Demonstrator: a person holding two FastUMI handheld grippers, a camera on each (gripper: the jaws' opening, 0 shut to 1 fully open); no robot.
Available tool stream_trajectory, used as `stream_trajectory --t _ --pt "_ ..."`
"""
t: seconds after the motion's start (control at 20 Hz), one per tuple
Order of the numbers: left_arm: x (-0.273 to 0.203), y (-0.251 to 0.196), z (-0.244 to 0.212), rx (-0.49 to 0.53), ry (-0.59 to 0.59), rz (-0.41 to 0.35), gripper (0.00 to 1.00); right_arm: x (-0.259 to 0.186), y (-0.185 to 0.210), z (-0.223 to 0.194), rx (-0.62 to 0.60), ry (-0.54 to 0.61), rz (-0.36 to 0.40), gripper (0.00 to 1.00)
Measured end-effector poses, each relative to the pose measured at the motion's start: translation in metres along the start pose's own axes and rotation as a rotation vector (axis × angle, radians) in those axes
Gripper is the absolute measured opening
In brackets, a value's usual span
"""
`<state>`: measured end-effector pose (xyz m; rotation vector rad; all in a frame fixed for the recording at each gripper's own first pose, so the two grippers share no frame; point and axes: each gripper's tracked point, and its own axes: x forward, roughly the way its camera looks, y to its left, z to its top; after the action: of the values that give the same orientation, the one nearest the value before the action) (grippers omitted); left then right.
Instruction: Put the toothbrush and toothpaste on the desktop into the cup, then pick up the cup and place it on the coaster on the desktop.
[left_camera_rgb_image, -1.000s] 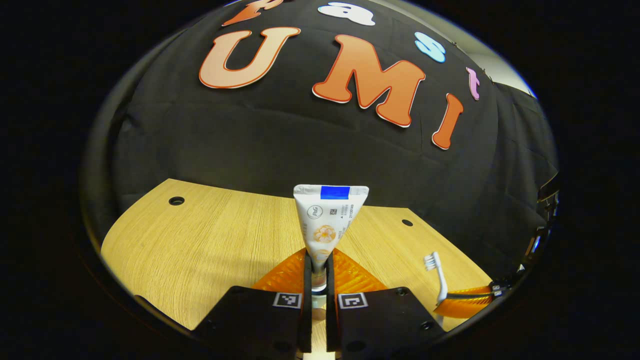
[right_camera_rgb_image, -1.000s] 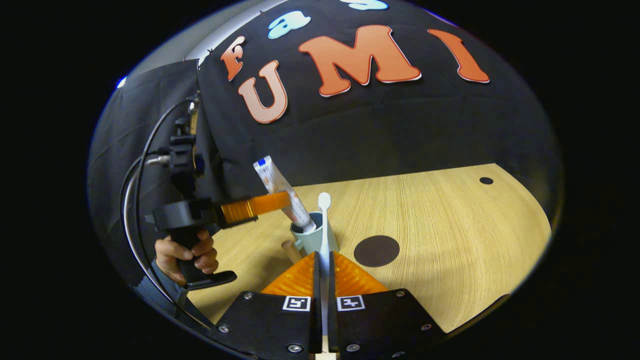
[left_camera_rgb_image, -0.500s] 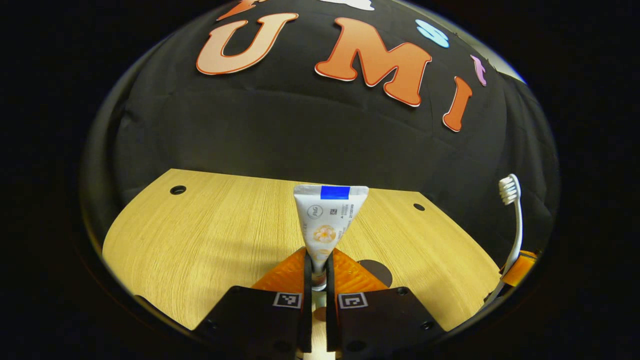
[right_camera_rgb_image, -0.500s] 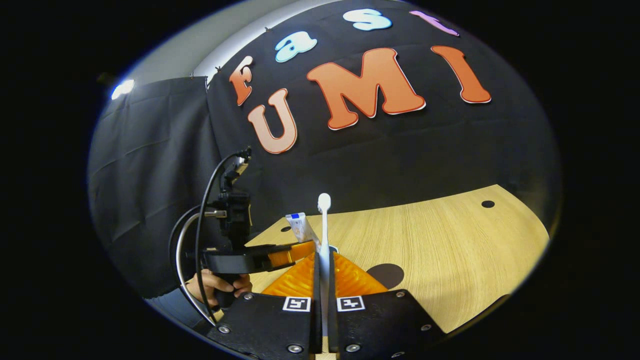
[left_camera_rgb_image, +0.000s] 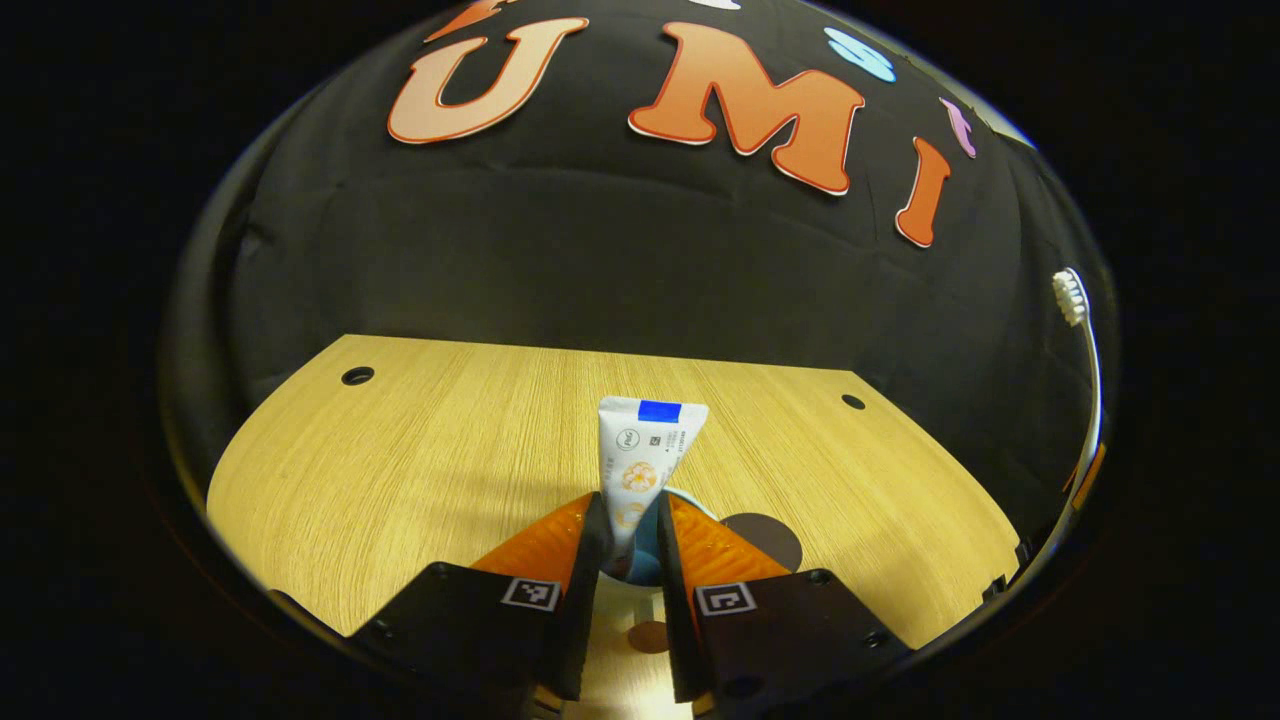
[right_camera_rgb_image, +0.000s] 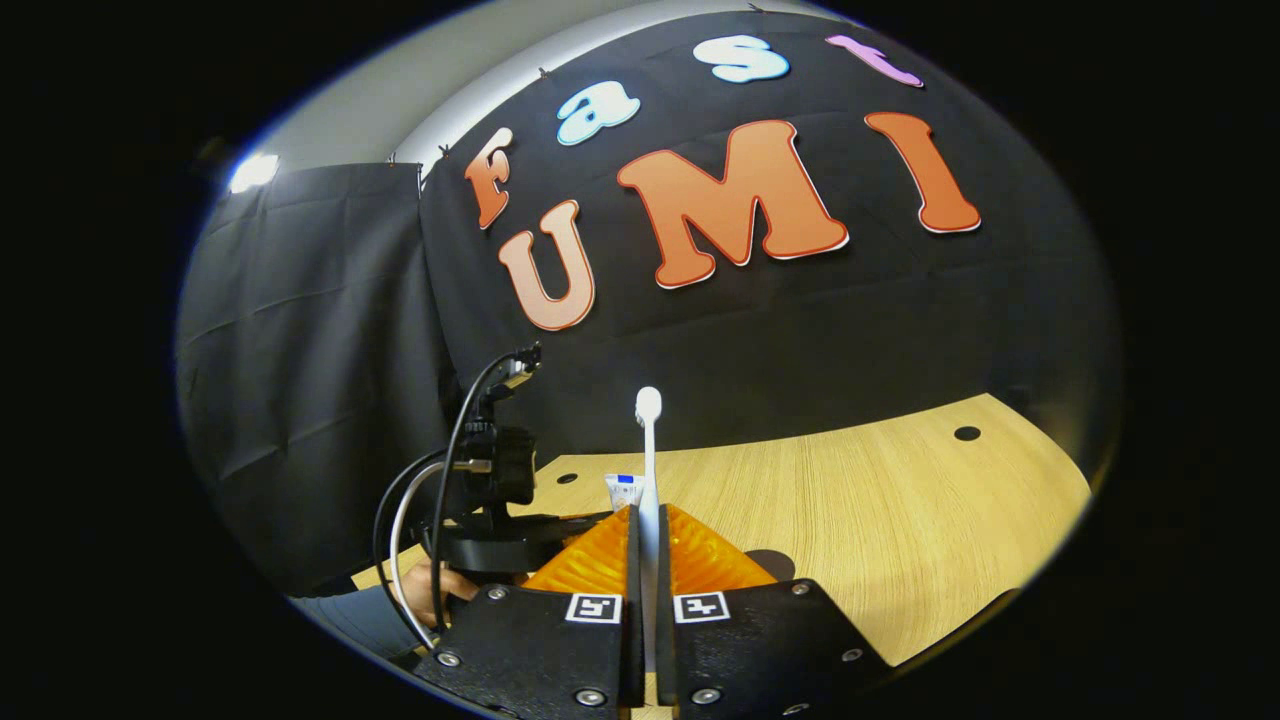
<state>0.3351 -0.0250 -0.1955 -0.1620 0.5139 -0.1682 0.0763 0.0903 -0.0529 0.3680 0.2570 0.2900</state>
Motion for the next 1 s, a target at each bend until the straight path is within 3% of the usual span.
stream_trajectory --t 0.05,0.1,0.15,0.2,0.25,0.45,0.5,0.6,0.65,0.7,0.75,0.8,1.0 --pt "-0.003 0.001 0.004 -0.007 -0.012 -0.001 0.42 0.007 0.000 0.002 0.004 -0.011 0.004 0.05" --pt "-0.005 0.003 0.006 -0.010 -0.021 0.000 0.36 0.013 0.002 0.003 0.009 -0.025 0.008 0.05" --pt "-0.006 0.006 0.008 -0.016 -0.038 0.003 0.45 0.020 0.005 0.005 0.012 -0.041 0.017 0.05" --pt "-0.011 0.010 0.011 -0.026 -0.051 0.001 0.46 0.029 0.008 0.006 0.014 -0.060 0.024 0.05" --pt "-0.016 0.011 0.015 -0.044 -0.076 -0.010 0.58 0.038 0.009 0.008 0.017 -0.076 0.029 0.05" --pt "-0.044 0.026 0.040 -0.134 -0.223 -0.032 0.80 0.064 0.017 0.006 0.049 -0.111 0.058 0.05" --pt "-0.053 0.030 0.048 -0.143 -0.261 -0.040 0.72 0.070 0.019 0.009 0.052 -0.123 0.068 0.05" --pt "-0.066 0.048 0.058 -0.137 -0.342 0.012 0.71 0.086 0.020 0.012 0.062 -0.139 0.074 0.05" --pt "-0.085 0.060 0.065 -0.120 -0.380 0.035 0.84 0.092 0.021 0.011 0.070 -0.145 0.076 0.05" --pt "-0.094 0.069 0.069 -0.100 -0.405 0.056 0.82 0.100 0.020 0.014 0.080 -0.155 0.081 0.05" --pt "-0.103 0.074 0.072 -0.079 -0.426 0.077 0.99 0.107 0.019 0.016 0.089 -0.167 0.083 0.05" --pt "-0.111 0.079 0.077 -0.062 -0.443 0.095 0.91 0.115 0.018 0.018 0.099 -0.183 0.080 0.05" --pt "-0.129 0.087 0.080 -0.001 -0.478 0.123 0.91 0.145 0.009 0.018 0.141 -0.244 0.054 0.05"
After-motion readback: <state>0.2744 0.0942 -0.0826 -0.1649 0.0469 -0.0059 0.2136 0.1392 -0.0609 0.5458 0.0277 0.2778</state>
